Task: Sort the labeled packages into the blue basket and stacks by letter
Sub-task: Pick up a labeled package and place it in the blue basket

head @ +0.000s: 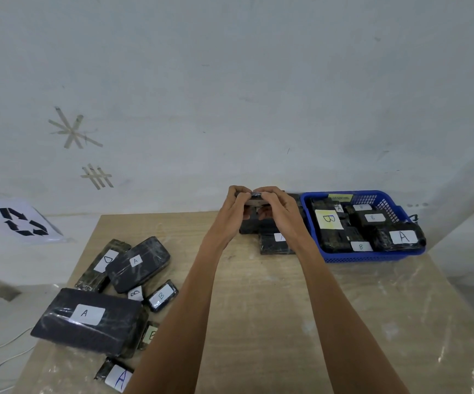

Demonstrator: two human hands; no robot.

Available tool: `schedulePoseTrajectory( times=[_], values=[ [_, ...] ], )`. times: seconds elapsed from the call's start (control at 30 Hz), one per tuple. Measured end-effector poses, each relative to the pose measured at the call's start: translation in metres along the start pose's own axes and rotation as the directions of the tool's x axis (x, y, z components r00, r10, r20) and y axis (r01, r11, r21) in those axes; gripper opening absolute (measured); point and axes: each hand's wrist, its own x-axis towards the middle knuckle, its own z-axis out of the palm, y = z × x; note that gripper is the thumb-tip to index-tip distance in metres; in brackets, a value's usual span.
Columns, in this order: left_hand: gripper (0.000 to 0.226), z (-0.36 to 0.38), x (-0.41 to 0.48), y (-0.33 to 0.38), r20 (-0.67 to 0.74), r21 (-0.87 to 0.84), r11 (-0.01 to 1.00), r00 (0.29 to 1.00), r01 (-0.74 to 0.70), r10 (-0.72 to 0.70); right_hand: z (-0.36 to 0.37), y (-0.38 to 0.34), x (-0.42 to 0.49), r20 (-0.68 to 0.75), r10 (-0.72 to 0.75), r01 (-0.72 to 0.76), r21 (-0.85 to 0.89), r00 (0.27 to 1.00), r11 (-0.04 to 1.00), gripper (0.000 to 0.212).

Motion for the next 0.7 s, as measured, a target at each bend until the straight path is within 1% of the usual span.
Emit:
schedulePoseTrajectory(
  times=[0.2,0.27,0.3,0.37,0.4,0.47,0.6,0.7],
  values=[
    [0.021,0.001,0.001,-0.001,-0.003,-0.01,1.0,1.0,0.007,-0.007,-0.001,0.002,0.0,-0.015,0.005,-0.005,0.008,1.0,1.0,0.024],
    [0.021,0.001,0.0,-0.002,-0.003,-0.009,1.0,1.0,-0.001,0.001,-0.002,0.0,0.001,0.001,0.059,-0.059,0.03,0.998,0.998,0.025],
    [0.021,0.001,0.0,-0.003,-0.002,-0.007,1.0,1.0,-0.01,0.01,-0.003,-0.002,0.001,0.015,0.113,-0.114,0.072,0.993,0.991,0.027],
    [0.02,0.0,0.0,-0.004,0.009,0.004,0.999,0.999,-0.047,0.047,-0.005,-0.007,0.001,0.066,0.232,-0.241,0.228,0.971,0.943,0.032],
    [0.018,-0.001,0.0,-0.005,0.017,0.018,0.997,0.997,-0.074,0.073,-0.006,-0.009,0.001,0.102,0.263,-0.282,0.304,0.959,0.91,0.033],
    [0.017,-0.002,0.0,-0.006,0.03,0.051,0.992,0.993,-0.117,0.116,-0.009,-0.011,0.002,0.143,0.281,-0.315,0.379,0.949,0.87,0.03],
    [0.025,-0.004,-0.004,-0.007,0.048,0.081,0.988,0.991,-0.129,0.126,-0.015,-0.01,0.005,0.127,0.326,-0.349,0.403,0.937,0.846,0.024],
    [0.036,-0.005,-0.005,-0.004,0.019,0.059,0.995,0.996,-0.085,0.084,-0.015,-0.006,0.003,0.083,0.314,-0.322,0.368,0.946,0.872,0.034]
  ],
)
